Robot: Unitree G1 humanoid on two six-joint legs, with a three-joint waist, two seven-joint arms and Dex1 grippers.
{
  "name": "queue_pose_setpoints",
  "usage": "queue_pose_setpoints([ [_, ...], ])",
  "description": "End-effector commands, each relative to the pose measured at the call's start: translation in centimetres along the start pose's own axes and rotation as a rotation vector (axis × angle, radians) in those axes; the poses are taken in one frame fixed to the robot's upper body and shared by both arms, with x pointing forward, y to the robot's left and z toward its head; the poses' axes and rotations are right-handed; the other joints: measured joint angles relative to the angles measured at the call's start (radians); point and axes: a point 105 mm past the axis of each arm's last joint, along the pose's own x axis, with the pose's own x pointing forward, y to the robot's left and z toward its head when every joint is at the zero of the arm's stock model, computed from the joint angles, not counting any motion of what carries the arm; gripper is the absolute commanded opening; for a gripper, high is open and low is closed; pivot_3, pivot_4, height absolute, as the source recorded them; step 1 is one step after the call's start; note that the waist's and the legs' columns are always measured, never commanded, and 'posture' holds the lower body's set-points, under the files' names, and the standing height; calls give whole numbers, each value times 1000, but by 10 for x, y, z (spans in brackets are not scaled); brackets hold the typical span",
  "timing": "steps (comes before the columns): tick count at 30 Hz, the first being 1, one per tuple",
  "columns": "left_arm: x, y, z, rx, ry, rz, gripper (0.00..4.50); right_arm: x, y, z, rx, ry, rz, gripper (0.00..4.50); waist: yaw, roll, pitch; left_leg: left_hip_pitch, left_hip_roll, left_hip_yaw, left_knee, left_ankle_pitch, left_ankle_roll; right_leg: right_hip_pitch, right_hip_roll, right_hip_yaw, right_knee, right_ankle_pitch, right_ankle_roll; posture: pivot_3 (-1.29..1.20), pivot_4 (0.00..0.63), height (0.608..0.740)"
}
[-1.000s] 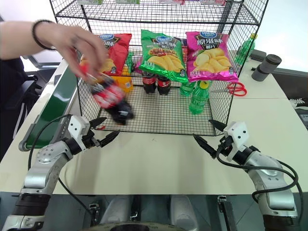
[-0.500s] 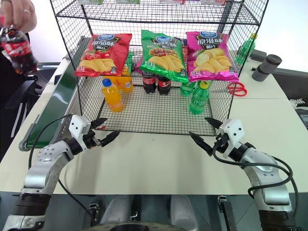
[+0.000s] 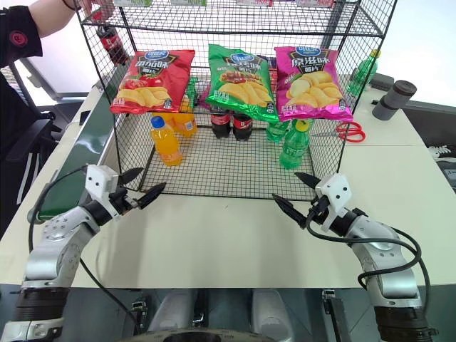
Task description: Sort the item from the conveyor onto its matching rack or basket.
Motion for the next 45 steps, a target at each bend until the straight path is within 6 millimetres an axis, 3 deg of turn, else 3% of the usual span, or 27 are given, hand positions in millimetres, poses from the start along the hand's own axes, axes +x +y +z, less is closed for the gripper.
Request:
queue_pose_setpoints([
  [1,-8,8,22,15,-88,44,4500,3,-1,8,-22,-36,6,4439,1,0,0,0,0,0,0,0,0,0,0,0,0,0,0,0,150,740],
  [6,-15,18,30,3,-121,91,4500,9,-1,9,-23,-44,21,4439,1,0,0,0,0,0,0,0,0,0,0,0,1,0,0,0,150,740],
  [20,-50,74,44,-56,-238,407,4500,20,7,12,-16,-67,58,4439,1,0,0,0,0,0,0,0,0,0,0,0,1,0,0,0,150,740],
  [27,-64,102,29,-12,-185,623,4500,41,29,20,0,-71,126,4439,0,0,0,0,0,0,0,0,0,0,0,0,1,0,0,0,150,740],
  [35,-66,107,19,-35,-181,696,4500,61,72,44,10,-167,292,4439,0,-1,-1,0,0,0,0,0,0,0,-1,-1,1,0,0,0,150,740],
  [45,-58,108,16,-43,-183,706,4500,65,76,41,-7,-165,297,4439,1,-2,-1,0,0,0,0,0,0,0,-2,-1,1,0,0,0,150,740],
])
